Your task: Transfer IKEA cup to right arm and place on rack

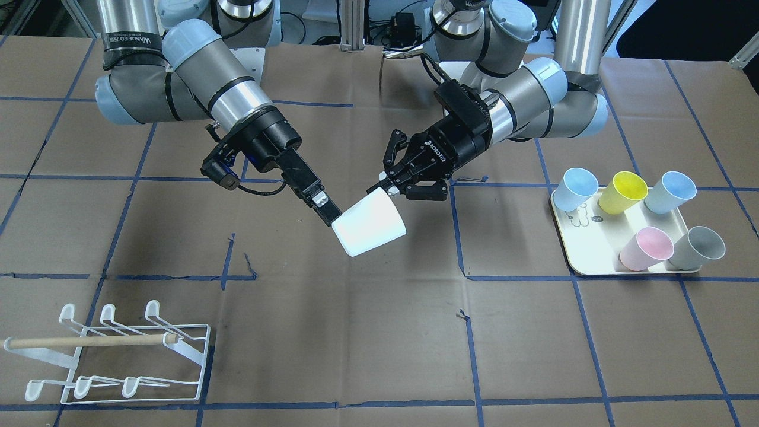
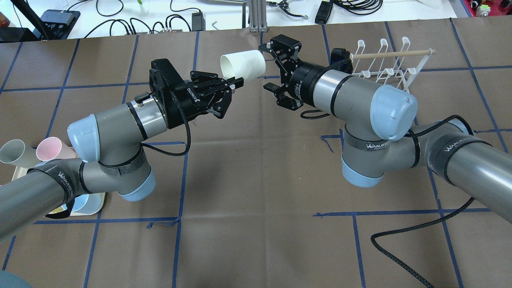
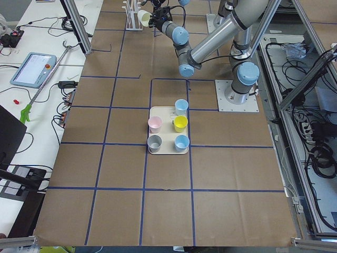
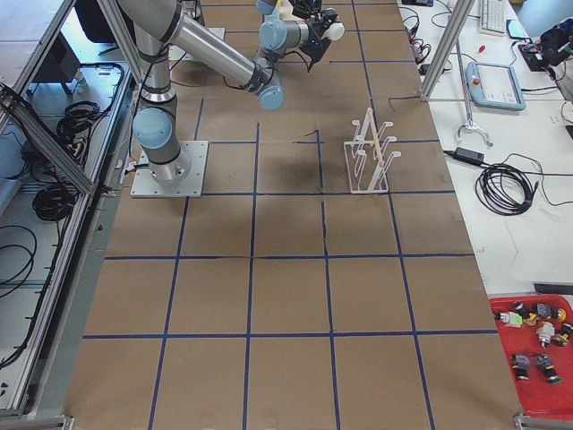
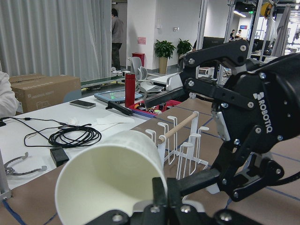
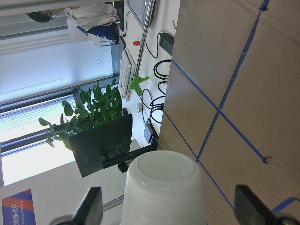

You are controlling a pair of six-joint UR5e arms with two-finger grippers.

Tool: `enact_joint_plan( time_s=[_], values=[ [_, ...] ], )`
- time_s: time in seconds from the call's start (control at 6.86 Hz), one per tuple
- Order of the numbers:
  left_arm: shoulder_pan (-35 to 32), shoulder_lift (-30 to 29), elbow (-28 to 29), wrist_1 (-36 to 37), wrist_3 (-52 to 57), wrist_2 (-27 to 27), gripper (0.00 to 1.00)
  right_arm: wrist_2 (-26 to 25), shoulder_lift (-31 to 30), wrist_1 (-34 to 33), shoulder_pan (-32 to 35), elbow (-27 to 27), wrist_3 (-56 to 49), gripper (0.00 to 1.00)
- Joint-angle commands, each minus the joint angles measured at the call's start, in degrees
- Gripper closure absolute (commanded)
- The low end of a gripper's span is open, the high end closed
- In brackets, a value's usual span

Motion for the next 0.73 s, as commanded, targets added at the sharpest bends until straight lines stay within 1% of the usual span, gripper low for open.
enact_joint_plan(
  time_s=[0.0,0.58],
  values=[
    [0.0,0.14,0.0,0.0,-0.18,-0.85,1.0,0.0,1.31,-0.07,0.98,-0.89,0.0,0.04],
    [0.09,0.31,0.18,0.0,-0.27,-0.76,1.0,0.0,1.92,0.11,1.07,-2.65,0.09,0.04]
  ],
)
